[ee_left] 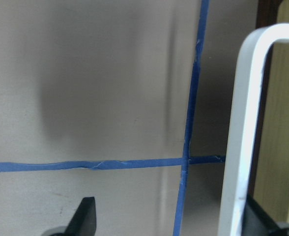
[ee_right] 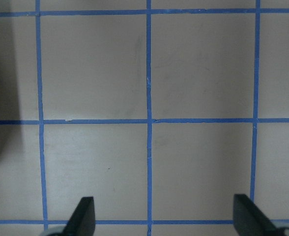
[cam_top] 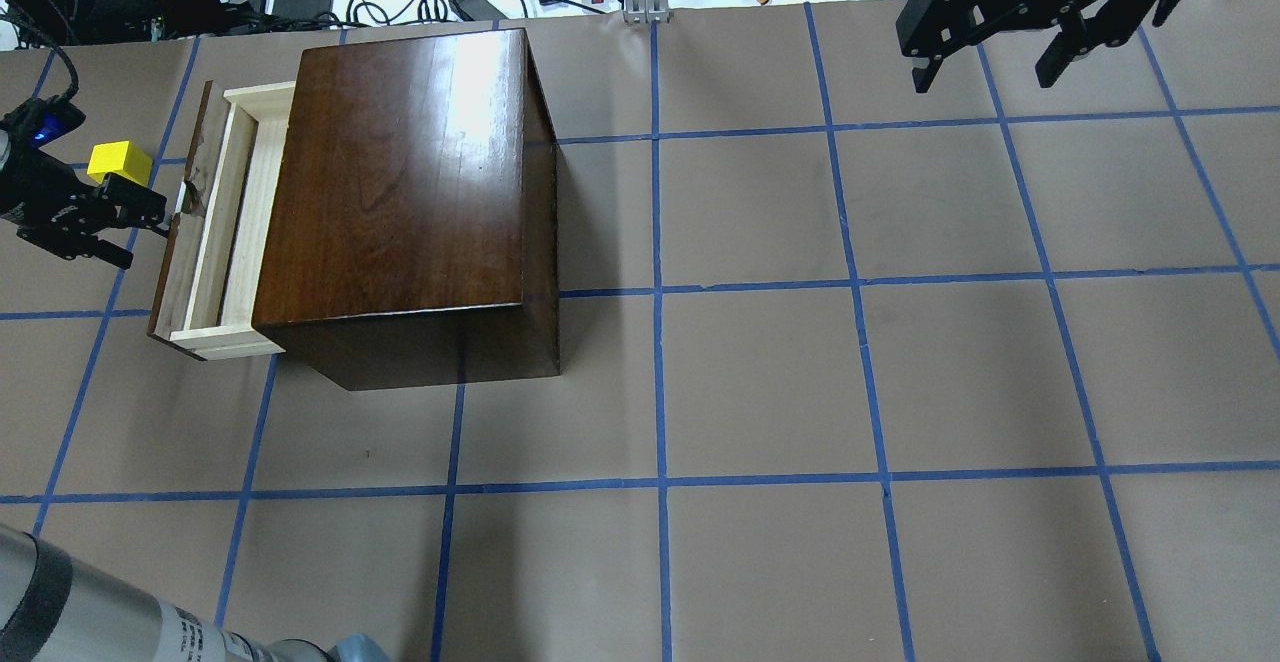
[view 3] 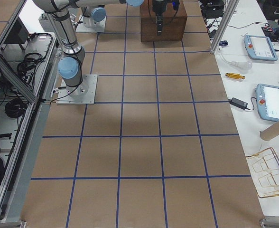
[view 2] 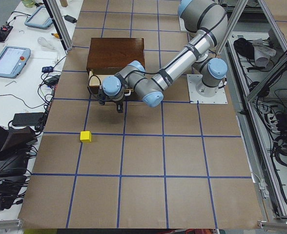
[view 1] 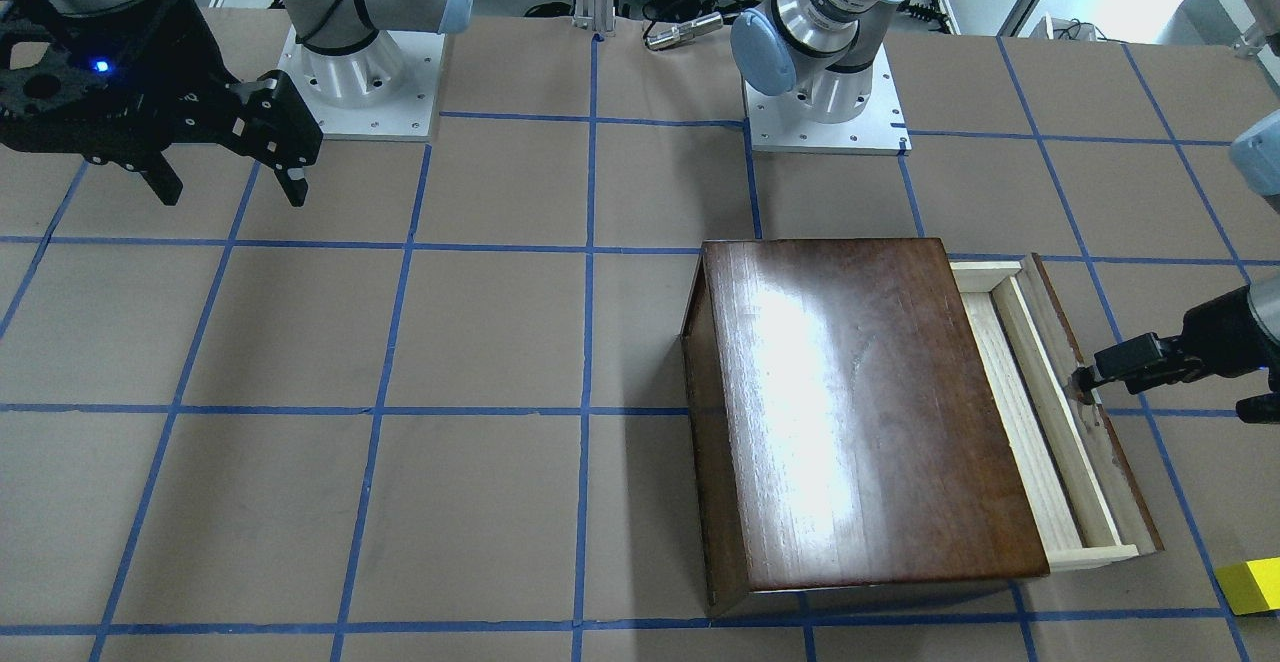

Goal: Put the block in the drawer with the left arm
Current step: 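Release the handle and move the left gripper above the yellow cube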

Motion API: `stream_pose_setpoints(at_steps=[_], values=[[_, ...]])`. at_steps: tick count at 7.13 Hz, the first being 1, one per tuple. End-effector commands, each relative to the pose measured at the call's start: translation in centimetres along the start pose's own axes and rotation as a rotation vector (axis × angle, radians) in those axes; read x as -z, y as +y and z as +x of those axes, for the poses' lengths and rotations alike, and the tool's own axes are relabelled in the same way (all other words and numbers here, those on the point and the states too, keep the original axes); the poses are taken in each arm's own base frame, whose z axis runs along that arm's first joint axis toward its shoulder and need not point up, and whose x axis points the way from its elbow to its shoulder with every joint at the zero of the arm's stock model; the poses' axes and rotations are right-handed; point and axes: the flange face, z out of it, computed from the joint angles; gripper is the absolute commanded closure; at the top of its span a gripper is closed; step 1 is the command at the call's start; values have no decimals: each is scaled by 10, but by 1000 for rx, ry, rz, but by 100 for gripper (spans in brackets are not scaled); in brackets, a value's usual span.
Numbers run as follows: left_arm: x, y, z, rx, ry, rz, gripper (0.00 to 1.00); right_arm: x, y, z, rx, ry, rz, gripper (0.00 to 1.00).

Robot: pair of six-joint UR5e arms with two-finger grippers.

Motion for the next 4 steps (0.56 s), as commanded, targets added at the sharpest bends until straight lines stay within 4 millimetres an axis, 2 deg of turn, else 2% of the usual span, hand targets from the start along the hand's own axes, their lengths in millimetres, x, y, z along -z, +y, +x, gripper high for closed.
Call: stream_pose_setpoints(at_steps=[1, 2, 4], values=[[1, 0, -1, -2, 0, 2, 0, -1, -1, 1, -1, 1, -2, 0], [4, -1, -1, -1, -4, 6, 0, 0, 0, 0, 0, 1, 0, 0], [25, -8, 1, -7, -20, 31, 0, 0, 0, 0, 0, 1, 0, 0]])
